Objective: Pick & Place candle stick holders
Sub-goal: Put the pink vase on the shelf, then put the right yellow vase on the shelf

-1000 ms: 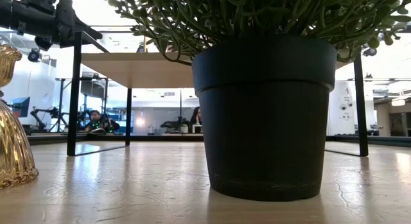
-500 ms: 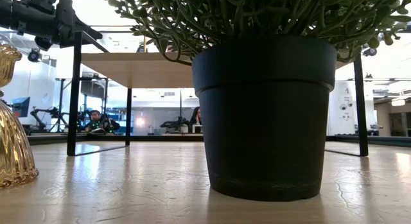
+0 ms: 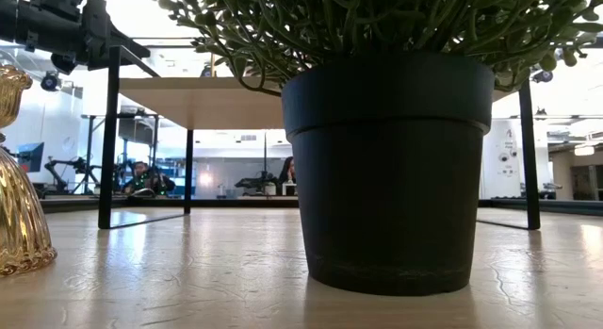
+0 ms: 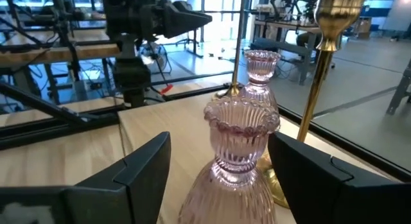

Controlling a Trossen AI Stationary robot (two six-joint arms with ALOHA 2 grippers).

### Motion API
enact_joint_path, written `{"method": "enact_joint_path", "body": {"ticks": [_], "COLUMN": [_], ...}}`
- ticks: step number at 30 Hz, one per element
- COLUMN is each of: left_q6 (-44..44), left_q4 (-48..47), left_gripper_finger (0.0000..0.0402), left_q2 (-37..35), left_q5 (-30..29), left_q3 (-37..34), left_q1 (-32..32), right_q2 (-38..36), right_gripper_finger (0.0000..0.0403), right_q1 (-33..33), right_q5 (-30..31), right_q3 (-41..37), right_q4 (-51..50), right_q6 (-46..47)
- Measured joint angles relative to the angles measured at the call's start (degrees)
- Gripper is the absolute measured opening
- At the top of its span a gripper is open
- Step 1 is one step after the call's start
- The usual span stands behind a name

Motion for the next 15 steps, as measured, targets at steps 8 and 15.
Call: {"method": "enact_joint_path", "body": {"ticks": [8, 15], "left_q6": [0.6, 1.1], "left_q4": [0.0, 0.0], "left_gripper_finger": [0.0192, 0.0193], "left_q2": [0.0, 0.0], "left_q5": [0.0, 0.0], "left_q3": [0.0, 0.0], "left_q1": [0.0, 0.0], "right_q2": [-4.2, -10.6], "right_gripper_finger": [0.0251, 0.0252], "right_q1": [2.6, 6.5], "right_q5": [0.1, 1.7], "right_q3": [0.0, 0.0], "right_q4": [-7.8, -23.1], "right_q6": [1.2, 7.4]}}
